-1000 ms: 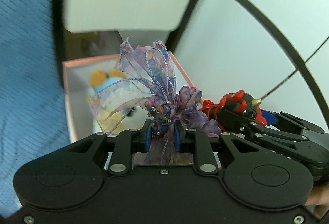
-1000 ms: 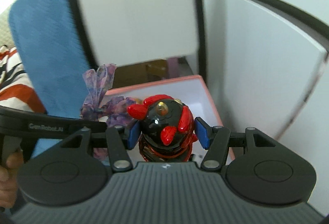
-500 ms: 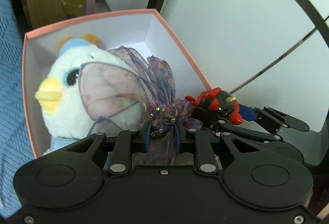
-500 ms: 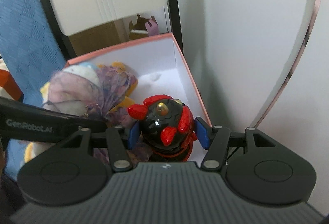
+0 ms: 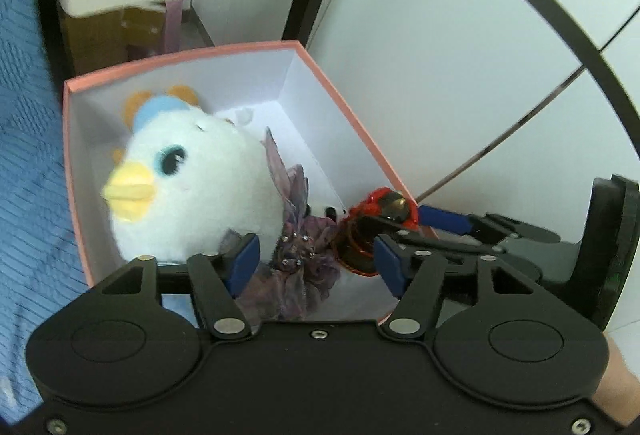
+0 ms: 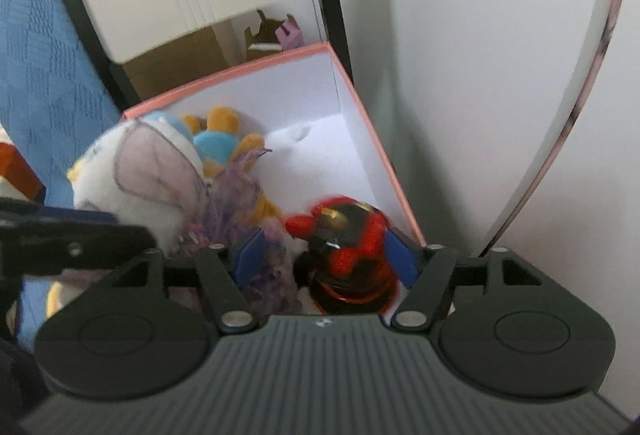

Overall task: Organize objects
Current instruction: 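Open the left tool over the box while the right tool releases the figurine inside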

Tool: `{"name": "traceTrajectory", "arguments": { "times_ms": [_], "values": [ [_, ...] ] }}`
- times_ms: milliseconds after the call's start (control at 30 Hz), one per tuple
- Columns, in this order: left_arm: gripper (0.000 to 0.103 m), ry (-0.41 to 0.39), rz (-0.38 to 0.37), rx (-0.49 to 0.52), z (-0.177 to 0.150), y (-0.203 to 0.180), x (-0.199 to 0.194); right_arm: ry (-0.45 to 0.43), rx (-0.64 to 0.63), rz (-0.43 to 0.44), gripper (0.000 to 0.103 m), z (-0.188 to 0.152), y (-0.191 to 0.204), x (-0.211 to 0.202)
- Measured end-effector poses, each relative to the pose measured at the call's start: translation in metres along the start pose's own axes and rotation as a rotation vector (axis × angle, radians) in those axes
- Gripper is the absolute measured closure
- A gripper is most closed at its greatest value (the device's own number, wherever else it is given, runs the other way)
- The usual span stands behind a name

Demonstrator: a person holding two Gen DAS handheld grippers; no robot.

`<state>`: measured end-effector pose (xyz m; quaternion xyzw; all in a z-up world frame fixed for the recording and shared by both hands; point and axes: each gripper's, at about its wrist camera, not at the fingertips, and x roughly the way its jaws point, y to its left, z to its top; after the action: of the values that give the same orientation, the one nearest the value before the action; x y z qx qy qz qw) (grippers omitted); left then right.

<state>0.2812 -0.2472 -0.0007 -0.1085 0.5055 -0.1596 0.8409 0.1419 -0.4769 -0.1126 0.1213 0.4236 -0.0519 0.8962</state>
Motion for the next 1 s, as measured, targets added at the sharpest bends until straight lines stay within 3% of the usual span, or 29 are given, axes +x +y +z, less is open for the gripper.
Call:
{"name": "traceTrajectory", "arguments": {
  "times_ms": [100,467,700,1000],
  "values": [
    [0.027,-0.047,0.027,0.032,-0.001,-0.002,-0.027,-0.044,-0.008,0.016,0.034,0.009,0.003,-0.025],
    [0.004,-0.213,0.029,0.063,0.004,-0.001,-0.118,-0.226,-0.029,0.092,0.034,0.029,0.041,-0.147],
    [0.0,-0.28,0.047,0.086,-0.016,0.002,-0.165,-0.276,-0.042,0.127,0.034,0.013,0.067,-0.193],
    [0.0,-0.319,0.038,0.081,-0.054,0.01,-0.19,-0.277,-0.021,0.14,0.034,-0.025,0.092,-0.204]
  ]
}}
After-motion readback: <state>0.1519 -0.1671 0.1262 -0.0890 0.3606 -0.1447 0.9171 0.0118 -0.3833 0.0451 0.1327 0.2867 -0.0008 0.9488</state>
